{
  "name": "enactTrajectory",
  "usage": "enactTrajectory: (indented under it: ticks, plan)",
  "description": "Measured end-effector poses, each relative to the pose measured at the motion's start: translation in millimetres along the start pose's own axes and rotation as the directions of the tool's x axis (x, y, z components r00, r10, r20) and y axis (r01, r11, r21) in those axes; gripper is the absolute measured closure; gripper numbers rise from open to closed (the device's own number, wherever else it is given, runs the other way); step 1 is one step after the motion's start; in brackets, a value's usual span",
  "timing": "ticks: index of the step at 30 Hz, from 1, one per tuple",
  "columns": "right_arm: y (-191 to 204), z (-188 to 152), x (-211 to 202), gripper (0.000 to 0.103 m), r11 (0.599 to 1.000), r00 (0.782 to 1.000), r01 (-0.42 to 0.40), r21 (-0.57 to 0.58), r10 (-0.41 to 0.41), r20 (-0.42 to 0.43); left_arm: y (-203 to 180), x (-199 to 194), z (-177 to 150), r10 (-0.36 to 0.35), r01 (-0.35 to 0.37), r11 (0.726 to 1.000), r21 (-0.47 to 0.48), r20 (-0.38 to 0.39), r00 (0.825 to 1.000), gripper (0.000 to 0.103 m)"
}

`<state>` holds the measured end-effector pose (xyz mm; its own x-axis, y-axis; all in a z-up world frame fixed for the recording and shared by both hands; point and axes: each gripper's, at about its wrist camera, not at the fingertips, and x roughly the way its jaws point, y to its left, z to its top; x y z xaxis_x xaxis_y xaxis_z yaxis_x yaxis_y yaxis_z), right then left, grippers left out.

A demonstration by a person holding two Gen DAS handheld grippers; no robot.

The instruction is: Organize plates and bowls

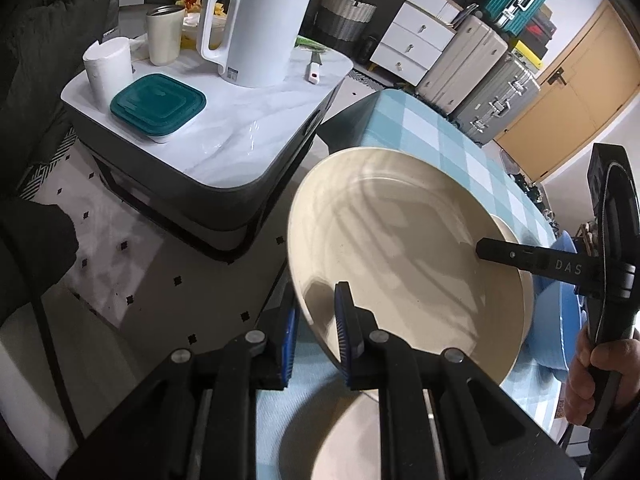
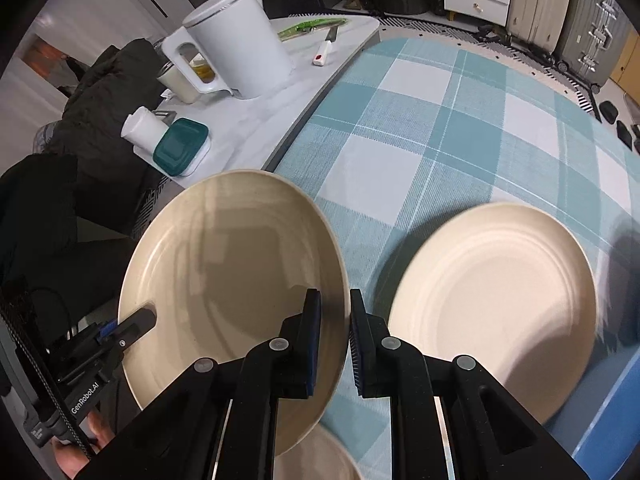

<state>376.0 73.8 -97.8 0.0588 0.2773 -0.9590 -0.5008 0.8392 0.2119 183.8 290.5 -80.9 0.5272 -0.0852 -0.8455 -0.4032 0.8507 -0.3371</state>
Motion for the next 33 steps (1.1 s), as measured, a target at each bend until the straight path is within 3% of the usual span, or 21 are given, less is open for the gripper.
enactTrajectory:
  ticks: [19, 33]
  plan:
    - [2, -125, -33, 0.09, 1.0, 0.998, 0.006, 0.004, -0.006, 0.069, -14, -37, -93, 0.005, -0.004, 0.997, 0.081, -0.007, 1.0, 0.088]
    - [0, -169, -17, 0.089, 0.998, 0.997, 0.061, -0.021, -0.06, 0.057, -26, -40, -136, 0.084, -0.085, 0.98, 0.181, 0.01, 0.996, 0.087]
